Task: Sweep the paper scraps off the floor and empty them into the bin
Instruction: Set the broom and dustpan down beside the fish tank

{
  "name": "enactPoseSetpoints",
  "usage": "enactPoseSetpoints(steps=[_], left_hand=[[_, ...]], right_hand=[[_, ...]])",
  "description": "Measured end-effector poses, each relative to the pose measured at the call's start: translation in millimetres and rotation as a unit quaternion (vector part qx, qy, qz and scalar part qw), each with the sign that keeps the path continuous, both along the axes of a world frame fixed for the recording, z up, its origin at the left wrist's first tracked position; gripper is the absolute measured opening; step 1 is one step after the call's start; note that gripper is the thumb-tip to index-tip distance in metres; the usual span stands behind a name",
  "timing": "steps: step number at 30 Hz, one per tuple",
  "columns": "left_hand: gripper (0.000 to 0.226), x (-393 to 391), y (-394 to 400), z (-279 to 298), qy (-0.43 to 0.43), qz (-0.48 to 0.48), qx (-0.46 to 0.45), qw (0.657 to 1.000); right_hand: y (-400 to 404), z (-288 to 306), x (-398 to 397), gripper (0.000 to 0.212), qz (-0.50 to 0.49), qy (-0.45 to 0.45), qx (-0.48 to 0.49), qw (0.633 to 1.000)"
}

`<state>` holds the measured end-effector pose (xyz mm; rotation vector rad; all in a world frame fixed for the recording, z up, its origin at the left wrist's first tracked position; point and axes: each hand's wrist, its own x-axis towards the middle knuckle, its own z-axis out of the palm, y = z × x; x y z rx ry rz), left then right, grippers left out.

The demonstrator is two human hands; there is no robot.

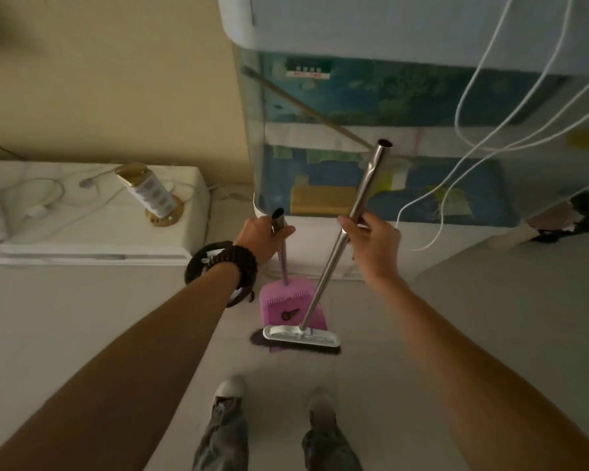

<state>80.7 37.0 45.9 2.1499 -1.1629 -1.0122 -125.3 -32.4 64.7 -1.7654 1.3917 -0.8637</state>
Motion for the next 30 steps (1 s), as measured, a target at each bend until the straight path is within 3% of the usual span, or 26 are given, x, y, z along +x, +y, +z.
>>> enactPoseSetpoints(steps=[14, 20, 24, 30], left_hand=[[0.028, -18.5, -54.0, -128.5, -0.022, 0.038, 0.064, 0.997], [0.029, -3.4, -74.2, -161.7, -0.022, 0.067, 0.070, 0.995], [0.026, 2.1, -87.8, -169.6, 0.027, 0.096, 0.052, 0.994], [0.031, -0.6, -92.0, -165.8, 0.035, 0.123, 0.058, 0.990]], right_hand=[[-56.0, -138.7, -10.2, 0.020, 0.042, -0.006, 0.036, 0.998], [-91.4, -164.9, 9.9, 0.028, 0.006, 0.040, 0.018, 0.999], [-102.4, -172.9, 14.6, 0.031, 0.028, 0.080, 0.028, 0.996], [-100.6, -171.1, 19.1, 0.030, 0.007, 0.078, 0.094, 0.992]])
